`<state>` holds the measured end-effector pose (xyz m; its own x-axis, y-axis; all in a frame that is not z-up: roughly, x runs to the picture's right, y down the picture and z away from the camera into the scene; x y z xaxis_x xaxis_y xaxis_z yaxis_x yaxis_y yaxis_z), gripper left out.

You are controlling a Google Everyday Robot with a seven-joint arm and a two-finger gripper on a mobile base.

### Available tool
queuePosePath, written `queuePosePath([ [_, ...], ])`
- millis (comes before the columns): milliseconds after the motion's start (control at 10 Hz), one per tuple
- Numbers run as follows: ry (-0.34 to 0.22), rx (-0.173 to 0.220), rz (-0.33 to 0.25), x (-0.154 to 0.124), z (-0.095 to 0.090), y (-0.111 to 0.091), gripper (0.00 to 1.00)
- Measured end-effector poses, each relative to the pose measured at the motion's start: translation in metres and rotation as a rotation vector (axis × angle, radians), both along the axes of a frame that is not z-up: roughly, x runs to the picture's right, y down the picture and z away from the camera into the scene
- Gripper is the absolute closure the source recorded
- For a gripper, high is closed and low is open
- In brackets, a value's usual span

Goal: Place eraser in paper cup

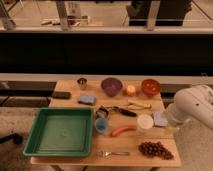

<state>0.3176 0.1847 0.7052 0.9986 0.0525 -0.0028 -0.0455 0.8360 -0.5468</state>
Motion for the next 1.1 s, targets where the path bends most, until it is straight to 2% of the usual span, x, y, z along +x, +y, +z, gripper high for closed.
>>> queuePosePath([
  [100,0.001,-0.001,-0.006,0.003,0.001,0.003,0.31],
  [200,0.005,0.003,-0.017,-0.001,0.000,0.002,0.22],
  [300,0.011,0.009,-0.028,-0.007,-0.005,-0.003,0.20],
  [600,0.017,-0.002,-0.062,-0.046,-0.016,-0.011,0.20],
  [900,0.024,-0.020,-0.084,-0.053,-0.020,-0.014,0.20],
  [1100,0.014,-0.036,-0.103,-0.074,-0.022,-0.022,0.20],
])
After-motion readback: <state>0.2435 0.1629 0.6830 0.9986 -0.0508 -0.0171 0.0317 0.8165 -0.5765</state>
